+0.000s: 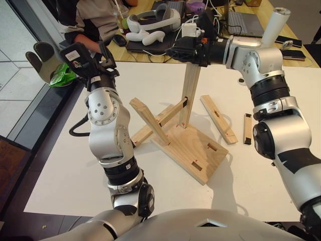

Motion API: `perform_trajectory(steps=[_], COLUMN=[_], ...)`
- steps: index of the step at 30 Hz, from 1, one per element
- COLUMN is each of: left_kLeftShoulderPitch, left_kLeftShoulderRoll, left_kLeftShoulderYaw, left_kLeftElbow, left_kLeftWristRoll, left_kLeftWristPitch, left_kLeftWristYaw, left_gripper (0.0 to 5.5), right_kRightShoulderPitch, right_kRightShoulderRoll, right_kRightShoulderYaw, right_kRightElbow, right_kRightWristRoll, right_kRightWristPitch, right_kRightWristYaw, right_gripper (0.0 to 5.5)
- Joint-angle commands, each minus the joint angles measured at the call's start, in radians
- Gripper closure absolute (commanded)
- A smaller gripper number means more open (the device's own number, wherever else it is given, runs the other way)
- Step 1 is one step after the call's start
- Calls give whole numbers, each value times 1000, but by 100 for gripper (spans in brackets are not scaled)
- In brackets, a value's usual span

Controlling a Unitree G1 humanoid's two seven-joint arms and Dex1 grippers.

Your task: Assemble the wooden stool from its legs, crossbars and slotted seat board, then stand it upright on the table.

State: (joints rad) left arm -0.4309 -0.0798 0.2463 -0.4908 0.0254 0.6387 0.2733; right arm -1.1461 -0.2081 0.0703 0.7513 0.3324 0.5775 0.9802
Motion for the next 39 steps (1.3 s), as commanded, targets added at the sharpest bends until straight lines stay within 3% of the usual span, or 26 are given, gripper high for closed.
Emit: perform_trajectory(steps=[1, 6, 11, 22, 31, 39], left_kLeftShoulderPitch=[10, 10, 21, 24, 30, 21], left_kLeftShoulderRoll=[2, 0, -3, -4, -18, -19], left_kLeftShoulderYaw=[2, 1, 2, -1, -10, -18], left_kLeftElbow=[-1, 2, -5, -20, -29, -17], left_kLeftWristRoll=[-5, -5, -5, -7, -6, -9], left_kLeftWristPitch=[1, -3, -3, 10, 15, 16], left_kLeftWristYaw=[6, 8, 10, 14, 21, 20], left_gripper=[241, 241, 241, 241, 241, 241], right_kRightShoulderPitch=[132, 45, 73, 431, 486, 477], right_kRightShoulderRoll=[-24, -45, -83, -135, -112, -78], right_kRightShoulderYaw=[-46, -349, -448, -269, -242, -108], right_kRightElbow=[-7, 26, -43, -537, -638, -582], right_kRightWristRoll=[6, 180, 254, 354, 427, 327], right_kRightWristPitch=[91, 49, 103, 383, 427, 340], right_kRightWristYaw=[-72, -280, -354, -184, -158, -171], right_gripper=[216, 216, 216, 216, 216, 216])
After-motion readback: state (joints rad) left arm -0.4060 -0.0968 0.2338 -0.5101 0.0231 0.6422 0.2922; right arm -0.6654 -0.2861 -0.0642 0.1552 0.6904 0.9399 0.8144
